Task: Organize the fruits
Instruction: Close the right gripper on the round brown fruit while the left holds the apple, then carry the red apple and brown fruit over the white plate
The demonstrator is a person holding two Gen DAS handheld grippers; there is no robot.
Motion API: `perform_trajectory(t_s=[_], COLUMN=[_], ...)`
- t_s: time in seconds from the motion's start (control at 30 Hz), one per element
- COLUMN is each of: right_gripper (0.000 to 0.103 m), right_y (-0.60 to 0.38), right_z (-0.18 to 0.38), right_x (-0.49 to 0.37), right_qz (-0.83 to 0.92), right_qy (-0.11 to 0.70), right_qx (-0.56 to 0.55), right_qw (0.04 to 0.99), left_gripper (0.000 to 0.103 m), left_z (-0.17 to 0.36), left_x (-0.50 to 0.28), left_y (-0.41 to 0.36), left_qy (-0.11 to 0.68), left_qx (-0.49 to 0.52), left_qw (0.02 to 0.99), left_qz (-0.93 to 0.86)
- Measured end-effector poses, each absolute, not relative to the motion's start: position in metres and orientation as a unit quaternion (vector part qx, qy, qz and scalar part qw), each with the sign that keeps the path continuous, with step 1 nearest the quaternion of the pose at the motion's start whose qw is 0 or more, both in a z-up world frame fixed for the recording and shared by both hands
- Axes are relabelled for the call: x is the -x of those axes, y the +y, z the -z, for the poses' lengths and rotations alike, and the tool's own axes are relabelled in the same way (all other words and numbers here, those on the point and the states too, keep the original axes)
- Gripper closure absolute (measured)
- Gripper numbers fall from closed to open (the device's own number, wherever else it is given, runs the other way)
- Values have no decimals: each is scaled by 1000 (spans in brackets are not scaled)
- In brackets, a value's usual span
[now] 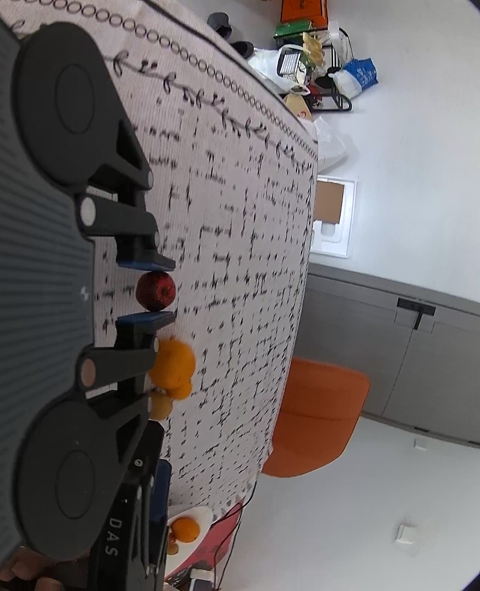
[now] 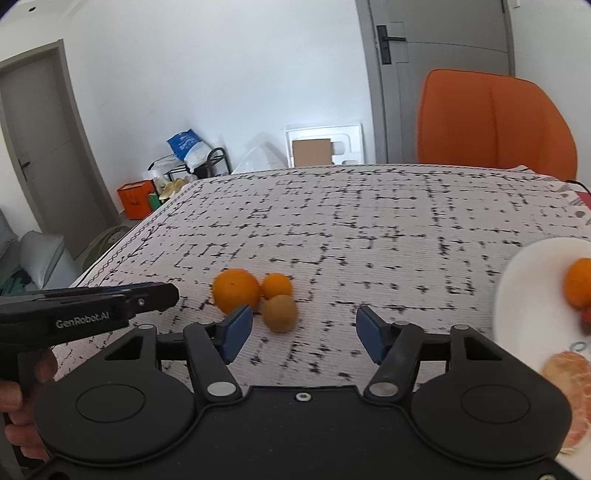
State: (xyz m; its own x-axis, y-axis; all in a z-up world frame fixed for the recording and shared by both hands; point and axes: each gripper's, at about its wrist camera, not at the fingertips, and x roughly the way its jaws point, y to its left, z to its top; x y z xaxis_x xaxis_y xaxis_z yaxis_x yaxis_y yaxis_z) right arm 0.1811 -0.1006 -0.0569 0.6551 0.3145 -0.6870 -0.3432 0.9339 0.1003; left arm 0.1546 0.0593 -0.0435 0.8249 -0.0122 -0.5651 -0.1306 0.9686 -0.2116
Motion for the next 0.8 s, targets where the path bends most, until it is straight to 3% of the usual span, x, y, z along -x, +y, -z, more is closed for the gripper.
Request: perform_trajectory(t_s=[0.17,0.2,0.3,0.8], right_gripper=[48,53,81,81], right_y=[-86,-82,-77,-106], right_z=[66,68,75,53], right_x=[-185,-186,-191,-173], right_qz=[-187,-189,-186,-171], right_qy=[381,383,390,360], right_qx=[28,32,38,27], right_qw=[905,904,901,917], left_gripper=[82,82,82,82], left_z=[46,47,47,38], left_x=[-151,-151,-150,-155], left_y=[72,74,79,50], left_qy=[300,302,302,293], left_qx=[122,120,122,107], left_qw=[945,945,944,950], left_qz=[-43,-46,-52,-22])
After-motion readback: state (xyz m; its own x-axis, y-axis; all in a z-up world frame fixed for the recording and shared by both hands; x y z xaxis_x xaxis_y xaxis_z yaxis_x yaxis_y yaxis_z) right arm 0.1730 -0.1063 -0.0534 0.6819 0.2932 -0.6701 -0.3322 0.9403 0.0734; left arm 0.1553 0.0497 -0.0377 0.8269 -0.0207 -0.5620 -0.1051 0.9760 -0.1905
